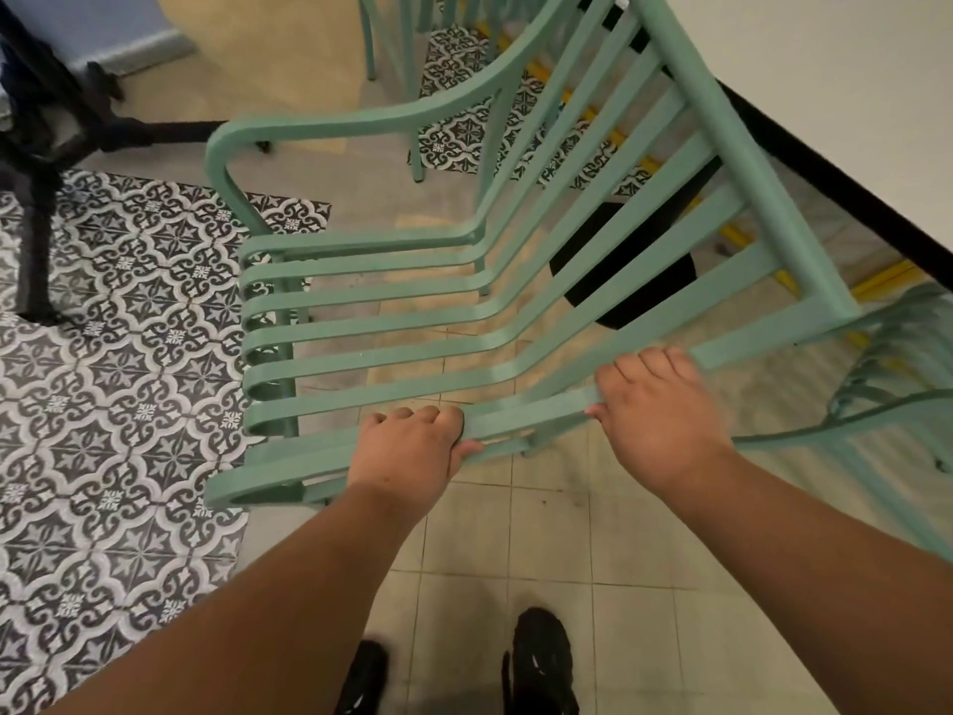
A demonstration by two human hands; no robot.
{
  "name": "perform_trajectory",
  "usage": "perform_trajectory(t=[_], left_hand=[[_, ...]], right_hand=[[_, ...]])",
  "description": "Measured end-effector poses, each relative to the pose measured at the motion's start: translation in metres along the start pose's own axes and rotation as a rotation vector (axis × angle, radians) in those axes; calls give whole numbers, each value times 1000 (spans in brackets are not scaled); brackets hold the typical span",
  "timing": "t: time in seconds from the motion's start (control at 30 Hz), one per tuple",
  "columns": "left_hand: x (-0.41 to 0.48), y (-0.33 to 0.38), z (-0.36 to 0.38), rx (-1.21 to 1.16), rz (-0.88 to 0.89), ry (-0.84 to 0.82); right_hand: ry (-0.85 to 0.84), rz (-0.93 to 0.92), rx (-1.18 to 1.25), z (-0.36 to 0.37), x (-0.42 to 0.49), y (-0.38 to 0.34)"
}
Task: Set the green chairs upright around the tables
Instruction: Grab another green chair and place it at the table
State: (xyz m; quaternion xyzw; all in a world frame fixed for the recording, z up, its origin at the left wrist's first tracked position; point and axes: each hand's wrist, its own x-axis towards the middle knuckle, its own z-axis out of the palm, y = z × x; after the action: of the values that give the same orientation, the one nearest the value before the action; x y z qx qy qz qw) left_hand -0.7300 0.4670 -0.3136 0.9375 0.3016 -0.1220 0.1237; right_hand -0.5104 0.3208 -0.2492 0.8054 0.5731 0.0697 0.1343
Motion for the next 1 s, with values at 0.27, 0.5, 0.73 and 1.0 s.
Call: perform_trajectory(t=[0.27,0.5,0.73,1.0], left_hand=[[-7,-14,3,14,50,46],[-15,-42,5,16,96,94],[-13,-82,-2,75,134,100],[-8,-117,-5,125,196,123]], right_hand=[[-54,42,4,-5,-8,-16],[-95,79,44,-20,-17,-45],[-151,138,97,-37,-15,-85],[-283,99,138,-68,-10,-112]])
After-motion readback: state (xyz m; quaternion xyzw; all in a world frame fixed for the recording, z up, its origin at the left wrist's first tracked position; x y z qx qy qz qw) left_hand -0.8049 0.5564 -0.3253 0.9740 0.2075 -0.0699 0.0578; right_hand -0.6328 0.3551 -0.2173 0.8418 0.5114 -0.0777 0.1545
